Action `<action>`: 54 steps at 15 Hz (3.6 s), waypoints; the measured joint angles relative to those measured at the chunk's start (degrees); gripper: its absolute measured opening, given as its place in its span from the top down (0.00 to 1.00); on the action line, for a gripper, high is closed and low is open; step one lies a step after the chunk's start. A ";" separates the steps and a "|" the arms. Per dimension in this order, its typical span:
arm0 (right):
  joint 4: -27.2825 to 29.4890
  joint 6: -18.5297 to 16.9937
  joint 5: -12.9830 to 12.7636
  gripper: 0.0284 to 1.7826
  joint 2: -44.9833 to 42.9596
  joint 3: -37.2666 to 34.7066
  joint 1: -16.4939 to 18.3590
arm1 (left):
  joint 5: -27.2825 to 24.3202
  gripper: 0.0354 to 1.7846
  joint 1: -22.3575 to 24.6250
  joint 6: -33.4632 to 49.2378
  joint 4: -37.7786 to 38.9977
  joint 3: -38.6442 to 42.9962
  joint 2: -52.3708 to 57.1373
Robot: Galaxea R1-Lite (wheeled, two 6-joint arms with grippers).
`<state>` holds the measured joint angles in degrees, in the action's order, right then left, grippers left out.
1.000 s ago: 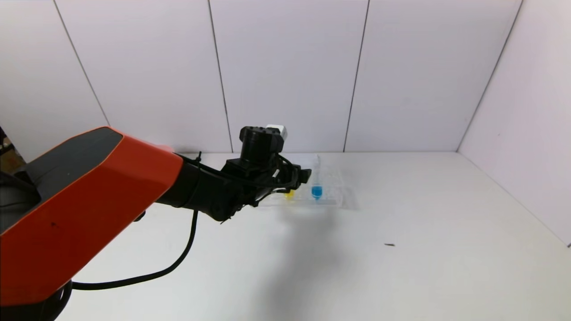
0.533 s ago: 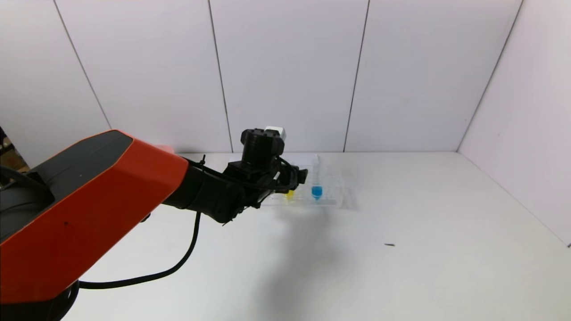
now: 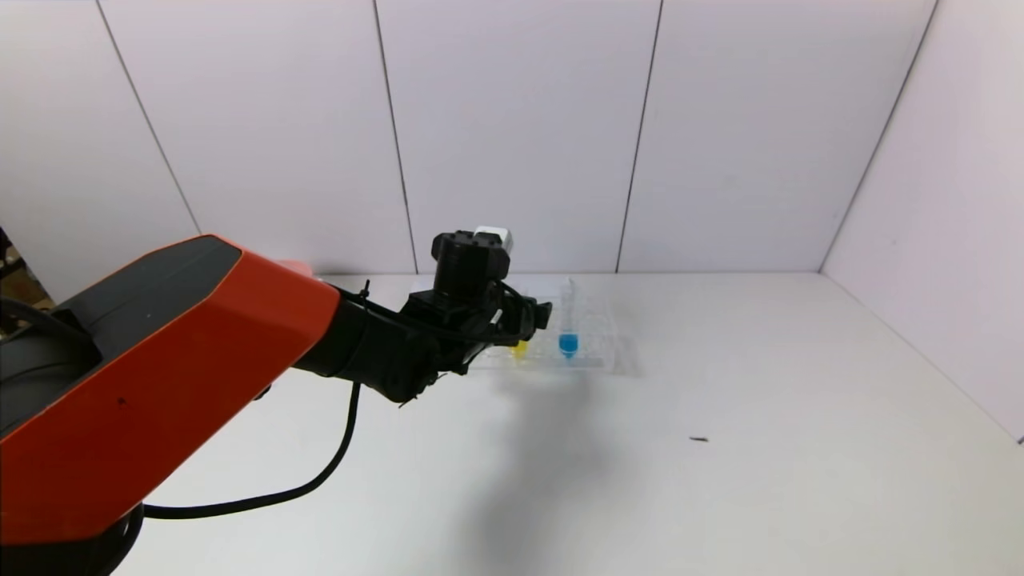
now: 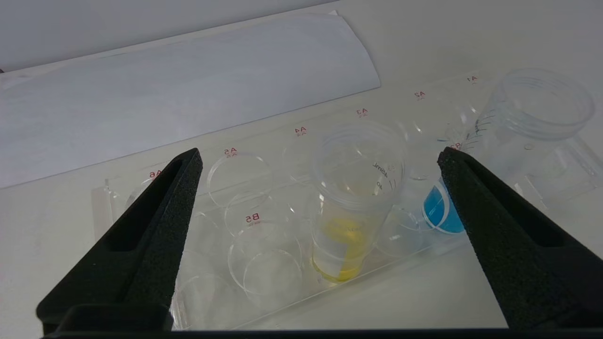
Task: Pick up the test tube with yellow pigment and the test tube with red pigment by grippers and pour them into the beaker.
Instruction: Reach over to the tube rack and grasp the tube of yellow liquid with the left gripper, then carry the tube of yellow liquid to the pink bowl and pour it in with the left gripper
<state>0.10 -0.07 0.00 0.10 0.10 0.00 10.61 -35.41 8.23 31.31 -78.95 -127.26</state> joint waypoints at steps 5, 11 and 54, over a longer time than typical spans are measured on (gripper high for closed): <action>0.00 -0.02 0.00 0.05 0.00 0.00 0.00 | -0.05 0.31 0.00 -0.29 -0.24 -0.24 -0.44; 0.00 -0.02 0.00 0.05 0.00 0.00 0.00 | -0.22 0.76 -0.39 -0.35 -0.24 -0.27 -0.41; 0.00 -0.02 0.00 0.05 0.00 0.00 0.00 | -0.05 0.76 4.61 -9.30 -3.97 13.81 27.83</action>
<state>0.10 -0.10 0.00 0.10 0.10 0.00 10.56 -30.81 -1.07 27.33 -65.13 -99.43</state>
